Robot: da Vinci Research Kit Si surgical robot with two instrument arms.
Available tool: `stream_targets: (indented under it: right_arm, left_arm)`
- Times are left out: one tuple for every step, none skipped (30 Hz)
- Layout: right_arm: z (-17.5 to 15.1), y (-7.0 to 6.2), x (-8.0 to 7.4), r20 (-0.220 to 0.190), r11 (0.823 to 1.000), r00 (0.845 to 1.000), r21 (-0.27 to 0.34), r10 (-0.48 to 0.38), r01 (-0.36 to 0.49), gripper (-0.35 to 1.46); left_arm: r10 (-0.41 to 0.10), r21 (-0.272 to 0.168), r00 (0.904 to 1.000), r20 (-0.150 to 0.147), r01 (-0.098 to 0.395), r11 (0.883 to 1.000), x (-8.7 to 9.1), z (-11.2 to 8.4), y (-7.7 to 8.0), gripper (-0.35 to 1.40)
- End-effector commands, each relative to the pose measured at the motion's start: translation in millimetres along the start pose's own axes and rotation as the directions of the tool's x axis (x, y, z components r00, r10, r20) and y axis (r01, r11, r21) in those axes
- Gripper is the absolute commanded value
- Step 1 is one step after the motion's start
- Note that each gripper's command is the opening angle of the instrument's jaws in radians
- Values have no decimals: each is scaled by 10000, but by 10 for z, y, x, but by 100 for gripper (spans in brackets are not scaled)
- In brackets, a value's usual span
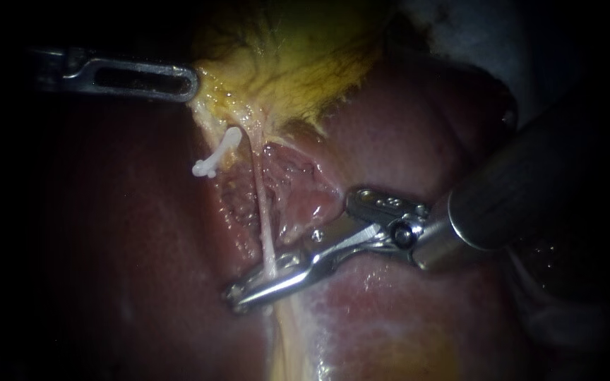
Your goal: Clipping first clip right tube
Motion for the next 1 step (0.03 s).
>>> stream_targets:
  right_arm:
    - [0, 0, 0, 10, 10000, 10000, 8, -2, 2, -35]
  left_arm:
    - [0, 9, 10000, -2, 0, 10000, 0, 0, 0, -35]
